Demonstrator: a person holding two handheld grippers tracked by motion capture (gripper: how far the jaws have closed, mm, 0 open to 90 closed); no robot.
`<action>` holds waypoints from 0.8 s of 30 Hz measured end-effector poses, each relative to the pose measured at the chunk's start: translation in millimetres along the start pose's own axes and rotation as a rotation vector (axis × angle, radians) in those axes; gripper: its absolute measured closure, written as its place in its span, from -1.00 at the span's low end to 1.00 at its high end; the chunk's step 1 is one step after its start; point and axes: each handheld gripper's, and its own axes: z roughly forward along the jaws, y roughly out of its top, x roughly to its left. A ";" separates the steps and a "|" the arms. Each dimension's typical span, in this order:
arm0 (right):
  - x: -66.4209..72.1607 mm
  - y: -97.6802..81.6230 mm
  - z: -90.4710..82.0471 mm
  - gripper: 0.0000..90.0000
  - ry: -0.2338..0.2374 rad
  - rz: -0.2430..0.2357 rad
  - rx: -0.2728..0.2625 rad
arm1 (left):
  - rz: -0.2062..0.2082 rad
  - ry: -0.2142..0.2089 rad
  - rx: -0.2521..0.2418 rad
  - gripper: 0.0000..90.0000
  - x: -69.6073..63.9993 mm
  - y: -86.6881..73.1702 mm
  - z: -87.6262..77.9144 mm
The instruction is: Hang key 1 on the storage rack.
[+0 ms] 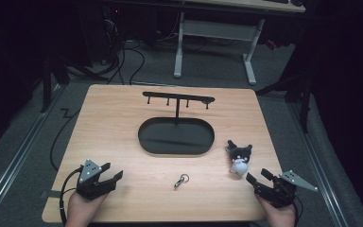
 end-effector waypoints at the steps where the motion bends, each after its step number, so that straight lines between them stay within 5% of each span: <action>1: 0.0 0.0 0.0 -0.45 0.000 0.000 0.000 | 0.001 -0.001 0.000 -0.14 -0.6 -0.3 0.6; 16: -0.3 -1.2 9.0 -0.32 -0.013 -0.021 0.034 | 0.002 -0.023 0.017 -0.15 -2.2 -3.6 5.0; 21: 2.9 -0.6 10.9 0.06 0.013 -0.026 0.066 | 0.010 -0.027 0.023 -0.15 -4.3 -5.1 5.8; 22: 6.7 -0.6 12.0 0.31 0.011 -0.049 0.079 | 0.011 -0.025 0.022 -0.15 -4.7 -5.0 5.7; 24: 8.9 0.2 12.8 0.42 0.019 -0.074 0.080 | 0.017 -0.021 0.018 -0.15 -4.9 -5.0 4.8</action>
